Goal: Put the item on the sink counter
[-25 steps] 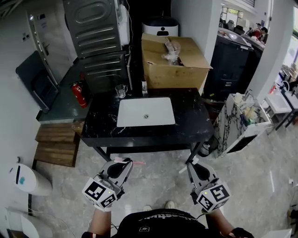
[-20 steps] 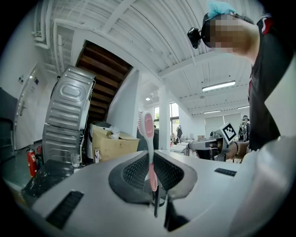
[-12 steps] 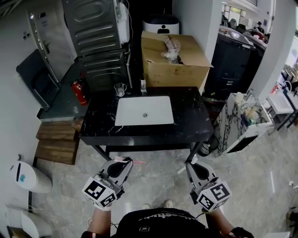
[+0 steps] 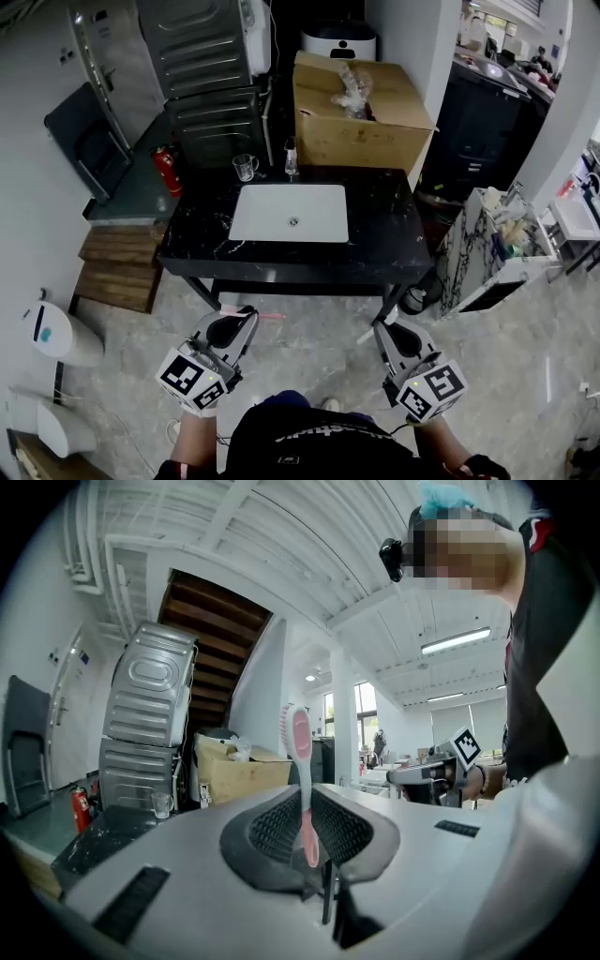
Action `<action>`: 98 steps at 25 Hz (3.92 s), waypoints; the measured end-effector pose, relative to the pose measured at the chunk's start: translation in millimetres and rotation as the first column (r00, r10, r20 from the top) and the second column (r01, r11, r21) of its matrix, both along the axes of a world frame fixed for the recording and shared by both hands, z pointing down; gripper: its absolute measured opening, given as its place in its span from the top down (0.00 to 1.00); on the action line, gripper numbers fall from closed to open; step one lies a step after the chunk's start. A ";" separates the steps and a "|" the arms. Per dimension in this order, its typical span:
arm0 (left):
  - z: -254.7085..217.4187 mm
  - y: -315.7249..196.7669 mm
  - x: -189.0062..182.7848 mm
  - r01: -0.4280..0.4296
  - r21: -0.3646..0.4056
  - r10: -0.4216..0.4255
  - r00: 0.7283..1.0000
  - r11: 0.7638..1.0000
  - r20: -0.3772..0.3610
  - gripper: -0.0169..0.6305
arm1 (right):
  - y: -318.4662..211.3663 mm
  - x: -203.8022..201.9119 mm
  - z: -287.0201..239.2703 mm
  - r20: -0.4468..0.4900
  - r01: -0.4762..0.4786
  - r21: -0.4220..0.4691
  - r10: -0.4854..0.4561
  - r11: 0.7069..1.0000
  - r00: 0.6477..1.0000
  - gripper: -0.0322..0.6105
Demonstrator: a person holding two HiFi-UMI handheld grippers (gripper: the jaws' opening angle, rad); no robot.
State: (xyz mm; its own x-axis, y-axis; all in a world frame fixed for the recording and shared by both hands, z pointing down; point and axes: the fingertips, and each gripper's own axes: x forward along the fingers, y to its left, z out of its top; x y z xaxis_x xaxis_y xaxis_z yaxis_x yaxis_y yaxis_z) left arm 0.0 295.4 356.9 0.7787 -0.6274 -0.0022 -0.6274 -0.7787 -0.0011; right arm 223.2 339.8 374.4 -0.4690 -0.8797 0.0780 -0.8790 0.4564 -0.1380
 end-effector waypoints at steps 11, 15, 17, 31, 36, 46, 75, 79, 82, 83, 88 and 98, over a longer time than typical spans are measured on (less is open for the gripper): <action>15.9 -46.2 -0.8 0.042 -0.036 -0.042 0.999 0.998 0.010 0.91 | -46.1 10.7 15.8 0.014 0.008 -0.034 -0.007 0.999 1.000 0.88; 21.5 -94.4 1.4 0.013 -0.034 -0.013 1.000 0.999 -0.001 0.91 | -84.4 6.9 21.6 -0.030 -0.018 -0.049 0.017 0.999 0.999 0.88; 26.6 -122.9 -4.2 0.006 -0.043 -0.007 1.000 0.999 -0.014 0.91 | -109.6 0.8 23.9 -0.038 -0.026 -0.060 0.023 0.998 0.999 0.88; 13.8 -316.3 -83.9 -0.025 -0.028 0.023 0.998 0.999 -0.064 0.91 | -310.0 -100.9 -10.8 -0.066 0.003 -0.021 -0.004 1.000 0.998 0.88; 21.6 -351.9 -91.2 -0.021 -0.053 0.017 0.996 0.998 -0.083 0.91 | -340.0 -105.1 -8.3 -0.069 -0.005 -0.037 0.003 0.999 0.998 0.88; 22.2 -406.7 -55.9 0.007 -0.068 -0.010 0.999 0.998 -0.047 0.91 | -409.3 -72.9 1.5 -0.031 0.045 -0.051 -0.046 0.998 0.998 0.88; 23.1 -573.7 -60.7 0.177 -0.060 -0.179 0.983 0.982 -0.030 0.91 | -523.6 -39.6 10.3 0.001 0.081 -0.059 -0.081 0.995 0.997 0.88; 37.9 -626.2 -87.3 0.171 -0.070 -0.176 0.983 0.983 -0.062 0.91 | -528.9 -63.9 11.5 -0.018 0.053 -0.071 -0.054 0.996 0.998 0.88; 60.6 -666.2 -105.3 0.178 -0.116 -0.190 0.976 0.977 -0.105 0.91 | -532.9 -80.0 14.3 -0.032 0.031 -0.079 -0.034 0.996 0.999 0.88; 69.3 -678.1 -109.8 0.180 -0.136 -0.196 0.973 0.974 -0.119 0.92 | -534.0 -85.0 15.3 -0.036 0.022 -0.082 -0.025 0.996 0.999 0.88; 111.1 -719.4 -119.3 0.174 -0.184 -0.200 0.971 0.968 -0.134 0.92 | -535.9 -109.8 17.9 -0.029 -0.011 -0.093 0.008 0.996 1.000 0.88; 172.0 -744.0 -113.9 0.140 -0.302 -0.188 0.973 0.943 -0.136 0.92 | -535.1 -118.8 26.1 -0.072 -0.072 -0.123 0.063 0.990 0.995 0.88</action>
